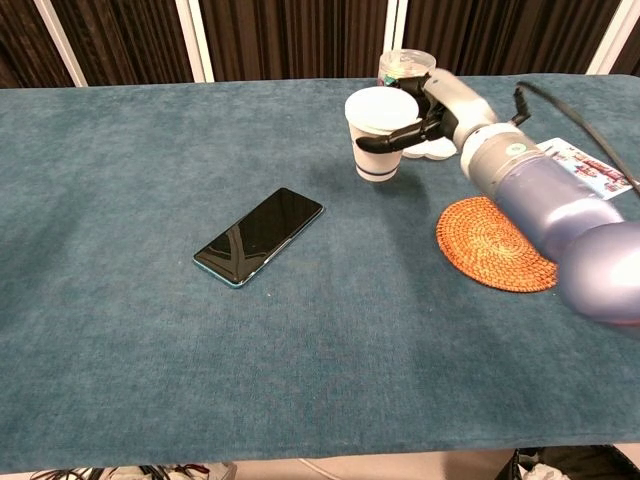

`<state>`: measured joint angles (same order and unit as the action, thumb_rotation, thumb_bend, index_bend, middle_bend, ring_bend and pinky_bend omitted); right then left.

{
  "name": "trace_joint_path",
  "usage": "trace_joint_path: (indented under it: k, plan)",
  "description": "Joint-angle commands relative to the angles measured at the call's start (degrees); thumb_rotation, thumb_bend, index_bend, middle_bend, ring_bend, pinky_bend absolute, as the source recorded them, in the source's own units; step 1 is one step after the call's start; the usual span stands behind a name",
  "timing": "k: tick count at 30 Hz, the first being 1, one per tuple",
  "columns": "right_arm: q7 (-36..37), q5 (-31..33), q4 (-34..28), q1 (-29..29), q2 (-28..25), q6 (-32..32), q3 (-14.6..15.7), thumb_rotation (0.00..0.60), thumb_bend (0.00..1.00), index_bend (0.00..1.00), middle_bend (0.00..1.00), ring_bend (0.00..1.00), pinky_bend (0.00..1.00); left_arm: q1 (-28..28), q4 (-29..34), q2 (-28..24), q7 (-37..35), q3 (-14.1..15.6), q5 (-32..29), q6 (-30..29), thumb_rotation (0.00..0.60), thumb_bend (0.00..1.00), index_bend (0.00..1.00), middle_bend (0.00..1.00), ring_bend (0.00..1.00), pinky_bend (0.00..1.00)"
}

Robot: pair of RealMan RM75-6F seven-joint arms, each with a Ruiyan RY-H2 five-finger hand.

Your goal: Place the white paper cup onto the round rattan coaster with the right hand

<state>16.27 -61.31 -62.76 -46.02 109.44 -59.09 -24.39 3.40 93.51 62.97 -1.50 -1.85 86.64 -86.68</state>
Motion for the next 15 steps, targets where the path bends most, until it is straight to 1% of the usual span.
trace_joint_path:
  k: [1, 4, 6, 11, 15]
  plan:
    - [-6.76, 0.50, -11.70, 4.69, -8.28, -1.17, 2.67, 0.600, 0.27, 0.46, 0.41, 0.43, 0.33, -0.02, 0.03, 0.02, 0.07, -0.01, 0.02, -0.07, 0.600, 0.30, 0.01, 0.00, 0.00, 0.00]
    - [-9.56, 3.24, -20.38, 7.92, -14.06, -0.87, 3.79, 0.600, 0.27, 0.46, 0.41, 0.43, 0.33, -0.03, 0.12, 0.09, 0.23, 0.02, 0.06, -0.09, 0.600, 0.30, 0.01, 0.00, 0.00, 0.00]
    - [-10.41, 4.54, -24.84, 9.79, -17.41, -0.61, 4.67, 0.600, 0.27, 0.46, 0.41, 0.43, 0.33, -0.05, 0.14, 0.14, 0.37, 0.03, 0.15, -0.18, 0.600, 0.30, 0.01, 0.00, 0.00, 0.00]
    - [-10.76, 5.46, -29.91, 12.89, -22.49, -0.37, 6.69, 0.600, 0.27, 0.46, 0.41, 0.42, 0.33, -0.13, 0.23, 0.17, 0.51, 0.03, 0.13, -0.30, 0.600, 0.30, 0.01, 0.00, 0.00, 0.00]
    - [-9.10, 6.14, -31.48, 14.84, -24.46, -0.36, 7.41, 0.600, 0.27, 0.46, 0.40, 0.42, 0.33, -0.11, 0.23, 0.18, 0.62, 0.05, 0.13, -0.26, 0.600, 0.30, 0.01, 0.00, 0.00, 0.00]
